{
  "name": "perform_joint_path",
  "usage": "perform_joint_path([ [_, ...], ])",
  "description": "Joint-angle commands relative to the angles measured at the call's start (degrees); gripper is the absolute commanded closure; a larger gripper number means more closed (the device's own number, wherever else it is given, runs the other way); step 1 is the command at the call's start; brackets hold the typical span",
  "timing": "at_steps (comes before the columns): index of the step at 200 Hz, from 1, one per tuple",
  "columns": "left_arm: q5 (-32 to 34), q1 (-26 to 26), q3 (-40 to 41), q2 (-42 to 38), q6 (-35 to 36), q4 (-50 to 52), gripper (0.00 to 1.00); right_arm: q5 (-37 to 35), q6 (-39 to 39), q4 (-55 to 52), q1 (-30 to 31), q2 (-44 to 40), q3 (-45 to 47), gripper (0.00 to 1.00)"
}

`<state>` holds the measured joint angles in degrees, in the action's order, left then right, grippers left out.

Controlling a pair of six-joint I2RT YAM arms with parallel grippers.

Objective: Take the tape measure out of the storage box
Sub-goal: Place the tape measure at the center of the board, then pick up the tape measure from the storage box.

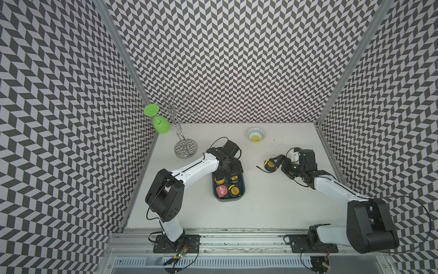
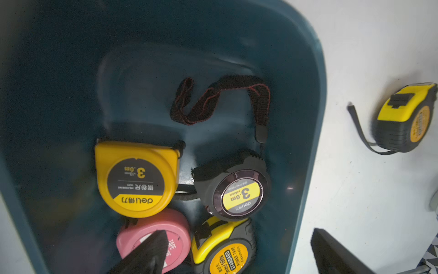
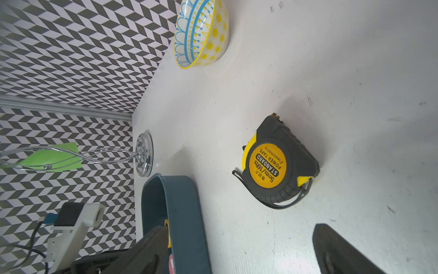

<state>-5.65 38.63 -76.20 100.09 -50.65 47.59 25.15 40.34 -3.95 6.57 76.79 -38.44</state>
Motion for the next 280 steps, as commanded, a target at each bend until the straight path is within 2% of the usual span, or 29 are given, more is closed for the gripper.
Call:
perform_joint_path([
  [1,-0.5,0.3,-0.6,1.6,-1.3,1.8,0.02,-0.8,-0.7,0.8,-0.1,-1.4,-0.7,0.0],
  [140,-3.6,0.9,-3.1,8.1,-1.0,0.3,0.04,-0.3,0.5,3.1,-0.1,-0.7,0.0,0.01],
  [219,-3.6,0.5,-5.3,9.5,-0.2,1.3,0.18,0.1,1.1,4.3,-0.1,-0.3,-0.1,0.0],
  [280,-3.1,0.2,-6.5,11.4,-0.6,1.1,0.21,0.5,1.0,4.6,-0.1,0.4,-0.6,0.0],
])
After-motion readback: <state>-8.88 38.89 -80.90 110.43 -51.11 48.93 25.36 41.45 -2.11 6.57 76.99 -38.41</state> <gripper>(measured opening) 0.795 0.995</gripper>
